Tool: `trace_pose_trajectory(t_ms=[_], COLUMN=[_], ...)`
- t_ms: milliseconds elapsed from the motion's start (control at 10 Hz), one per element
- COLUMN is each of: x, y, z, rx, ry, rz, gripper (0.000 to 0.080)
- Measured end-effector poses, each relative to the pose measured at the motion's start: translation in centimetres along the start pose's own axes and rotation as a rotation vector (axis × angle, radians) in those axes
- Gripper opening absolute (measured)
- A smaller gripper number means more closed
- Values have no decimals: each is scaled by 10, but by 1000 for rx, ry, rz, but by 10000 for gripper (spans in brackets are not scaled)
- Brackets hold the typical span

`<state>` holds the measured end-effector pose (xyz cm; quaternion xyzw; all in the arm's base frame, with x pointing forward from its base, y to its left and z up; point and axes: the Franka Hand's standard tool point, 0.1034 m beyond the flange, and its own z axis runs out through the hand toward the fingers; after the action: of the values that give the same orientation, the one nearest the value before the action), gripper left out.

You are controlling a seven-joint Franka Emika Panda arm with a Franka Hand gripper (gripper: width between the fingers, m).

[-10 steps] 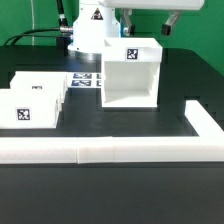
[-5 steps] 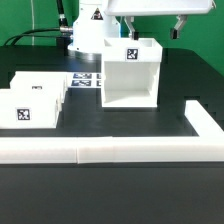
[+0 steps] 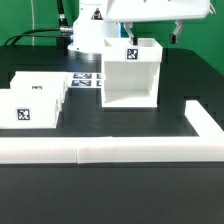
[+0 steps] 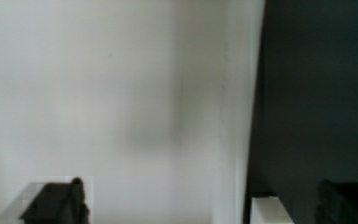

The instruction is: Assemble drawer

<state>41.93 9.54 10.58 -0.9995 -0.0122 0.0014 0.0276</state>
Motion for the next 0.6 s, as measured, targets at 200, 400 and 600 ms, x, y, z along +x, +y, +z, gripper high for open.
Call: trace_pose_trajectory(t_ms=[200,400,600], x=[-4,-5,-5], y=[0,0,0], z=[6,8,8], rx=[-1,-1,-1], ry=[-13,-17,-17], rz=[4,4,3], gripper=[586,453,286])
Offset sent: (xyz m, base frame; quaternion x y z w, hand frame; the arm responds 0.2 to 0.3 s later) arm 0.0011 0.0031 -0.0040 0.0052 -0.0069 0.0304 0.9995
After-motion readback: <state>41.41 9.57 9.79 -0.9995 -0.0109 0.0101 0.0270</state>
